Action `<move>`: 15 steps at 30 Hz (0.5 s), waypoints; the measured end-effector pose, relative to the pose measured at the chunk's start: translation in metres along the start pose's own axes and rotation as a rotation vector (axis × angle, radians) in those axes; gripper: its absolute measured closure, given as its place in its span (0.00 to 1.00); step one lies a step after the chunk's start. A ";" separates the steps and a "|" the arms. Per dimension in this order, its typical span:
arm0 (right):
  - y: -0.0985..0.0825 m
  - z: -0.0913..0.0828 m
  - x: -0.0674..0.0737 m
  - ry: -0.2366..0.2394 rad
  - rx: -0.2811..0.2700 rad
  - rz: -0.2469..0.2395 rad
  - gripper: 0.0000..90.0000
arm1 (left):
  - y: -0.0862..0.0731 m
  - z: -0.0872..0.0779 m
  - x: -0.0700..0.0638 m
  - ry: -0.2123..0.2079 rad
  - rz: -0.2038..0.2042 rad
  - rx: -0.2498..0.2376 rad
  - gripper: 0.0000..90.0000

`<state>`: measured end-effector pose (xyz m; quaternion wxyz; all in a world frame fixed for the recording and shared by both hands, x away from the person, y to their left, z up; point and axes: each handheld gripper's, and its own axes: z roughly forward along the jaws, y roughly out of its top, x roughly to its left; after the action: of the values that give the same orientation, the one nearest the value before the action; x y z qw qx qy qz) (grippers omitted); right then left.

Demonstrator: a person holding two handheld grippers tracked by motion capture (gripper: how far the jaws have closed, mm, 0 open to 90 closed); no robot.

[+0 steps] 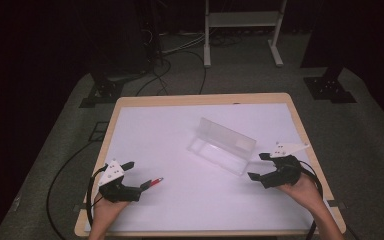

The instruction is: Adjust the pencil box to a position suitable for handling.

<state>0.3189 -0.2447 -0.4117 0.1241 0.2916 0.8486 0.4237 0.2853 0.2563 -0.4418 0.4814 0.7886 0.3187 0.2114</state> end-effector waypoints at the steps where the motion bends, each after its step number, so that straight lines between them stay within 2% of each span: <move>1: 0.002 0.001 0.000 0.003 0.002 -0.001 0.19 | 0.000 0.000 0.000 -0.001 0.000 0.001 0.08; 15: 0.035 0.028 0.005 0.038 0.033 -0.061 0.22 | 0.000 0.001 0.000 -0.005 0.009 0.014 0.08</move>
<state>0.3411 -0.2071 -0.4005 0.1160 0.2593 0.8663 0.4109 0.2853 0.2559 -0.4425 0.4759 0.7938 0.3155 0.2095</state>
